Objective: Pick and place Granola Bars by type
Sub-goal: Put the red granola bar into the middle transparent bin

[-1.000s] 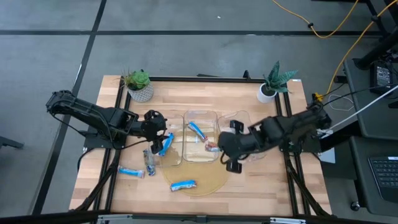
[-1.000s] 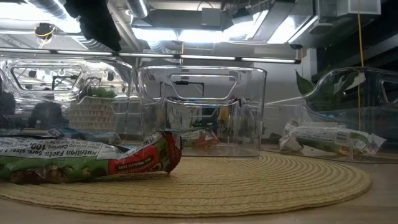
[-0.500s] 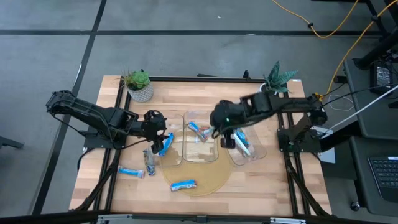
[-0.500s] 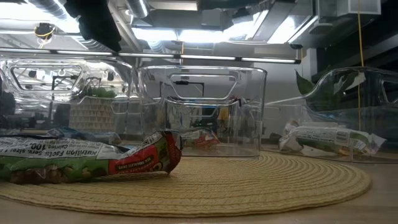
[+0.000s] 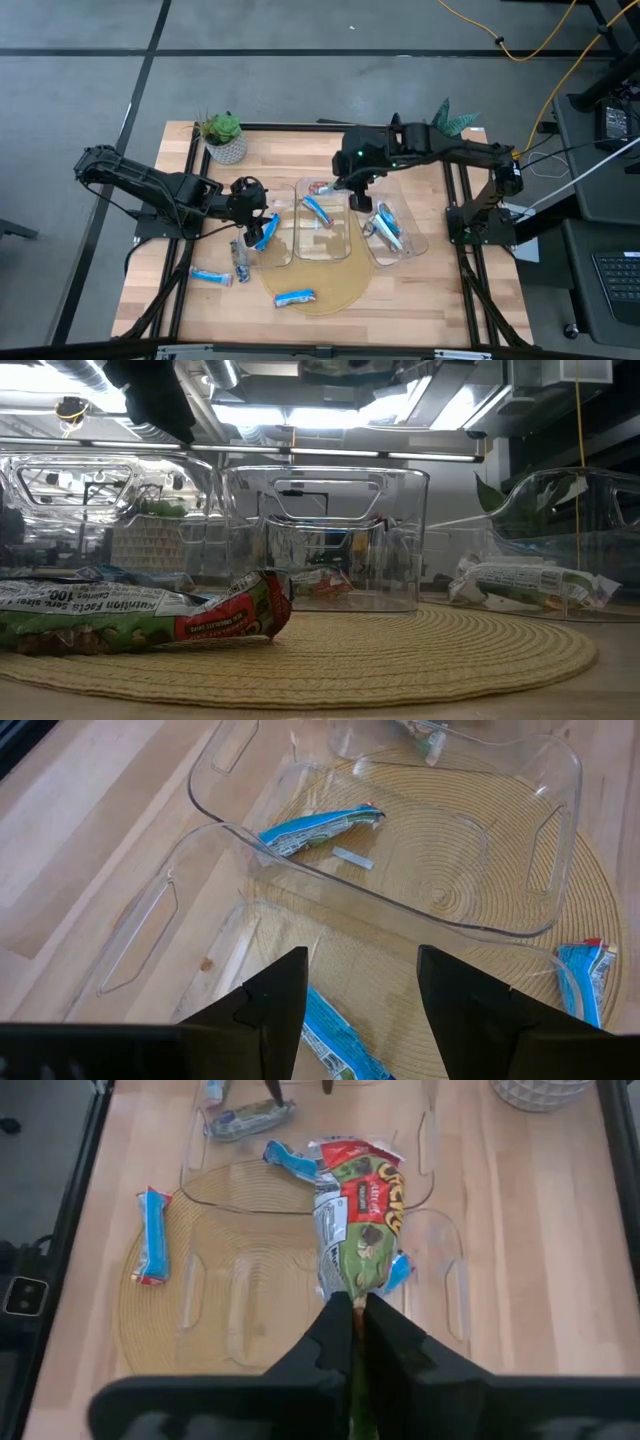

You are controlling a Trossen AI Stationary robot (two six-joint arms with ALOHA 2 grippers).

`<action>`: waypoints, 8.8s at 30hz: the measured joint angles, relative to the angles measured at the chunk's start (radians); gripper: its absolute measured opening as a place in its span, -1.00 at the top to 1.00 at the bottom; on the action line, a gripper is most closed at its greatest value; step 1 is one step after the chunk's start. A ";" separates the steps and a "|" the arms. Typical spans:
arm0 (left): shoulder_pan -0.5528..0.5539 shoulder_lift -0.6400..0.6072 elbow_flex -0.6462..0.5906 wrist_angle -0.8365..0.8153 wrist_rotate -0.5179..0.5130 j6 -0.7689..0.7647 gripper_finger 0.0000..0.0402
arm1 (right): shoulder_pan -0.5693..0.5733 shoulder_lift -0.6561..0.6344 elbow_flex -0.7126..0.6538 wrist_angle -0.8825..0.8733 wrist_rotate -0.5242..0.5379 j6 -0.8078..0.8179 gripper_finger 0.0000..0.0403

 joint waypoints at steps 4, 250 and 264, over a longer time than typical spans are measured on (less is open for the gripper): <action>0.000 0.000 0.000 0.000 0.000 -0.005 0.10 | -0.005 0.000 0.000 -0.001 0.003 -0.017 0.87; 0.275 0.390 0.475 0.021 0.532 0.624 0.88 | -0.125 -1.695 -1.858 1.366 -0.143 0.329 0.94; 0.280 0.501 0.564 0.000 0.559 0.654 0.88 | 0.093 -1.691 -1.927 1.237 -0.110 0.249 0.98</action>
